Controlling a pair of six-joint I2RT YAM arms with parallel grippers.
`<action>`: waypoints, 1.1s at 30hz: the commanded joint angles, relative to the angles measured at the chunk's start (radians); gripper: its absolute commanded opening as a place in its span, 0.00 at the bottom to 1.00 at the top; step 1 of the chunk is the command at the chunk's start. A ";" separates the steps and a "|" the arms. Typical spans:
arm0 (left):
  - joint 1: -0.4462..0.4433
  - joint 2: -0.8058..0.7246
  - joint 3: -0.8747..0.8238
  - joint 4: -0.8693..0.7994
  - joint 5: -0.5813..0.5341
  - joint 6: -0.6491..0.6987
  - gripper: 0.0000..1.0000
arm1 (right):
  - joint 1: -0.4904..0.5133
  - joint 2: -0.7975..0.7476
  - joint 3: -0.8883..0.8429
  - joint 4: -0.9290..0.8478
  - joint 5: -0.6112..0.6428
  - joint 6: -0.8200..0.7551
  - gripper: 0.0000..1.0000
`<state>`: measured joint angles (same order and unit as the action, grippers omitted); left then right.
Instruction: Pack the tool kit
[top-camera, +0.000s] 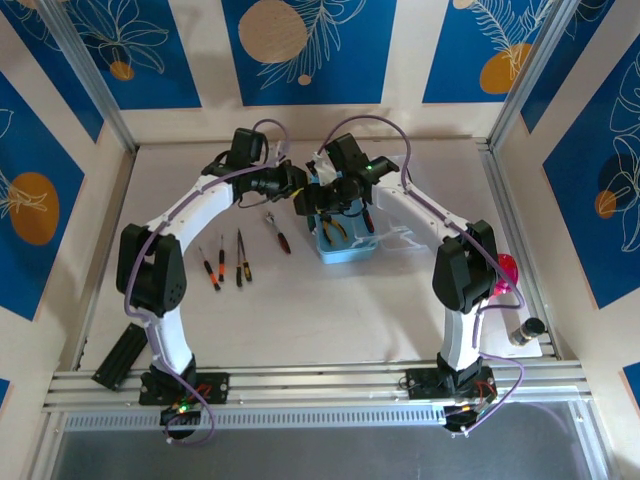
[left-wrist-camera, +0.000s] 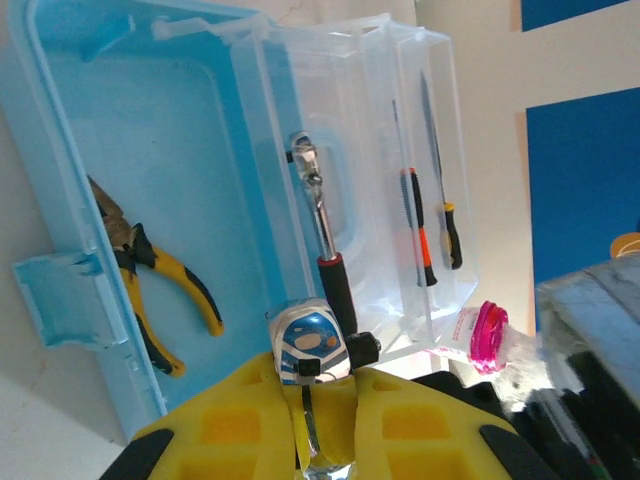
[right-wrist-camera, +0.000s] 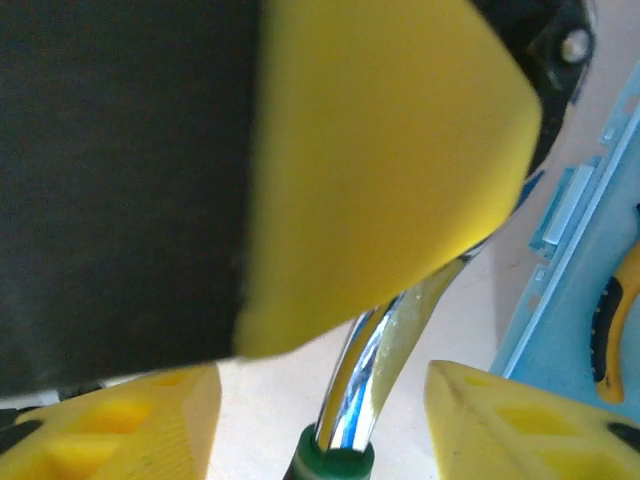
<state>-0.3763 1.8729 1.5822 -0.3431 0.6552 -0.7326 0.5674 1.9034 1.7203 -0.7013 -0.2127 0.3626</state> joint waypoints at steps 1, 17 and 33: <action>-0.004 -0.054 -0.003 0.062 0.053 -0.025 0.00 | -0.003 0.004 0.042 -0.007 0.002 0.001 0.43; 0.045 -0.084 0.030 -0.199 -0.142 0.196 0.85 | -0.080 -0.079 -0.006 -0.070 0.080 -0.067 0.00; 0.152 -0.120 -0.048 -0.426 -0.431 0.378 1.00 | -0.208 0.077 0.128 -0.390 0.295 -0.280 0.00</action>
<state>-0.2272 1.7939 1.5581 -0.7296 0.2588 -0.3882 0.3626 1.9499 1.7775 -0.9848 0.0765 0.1577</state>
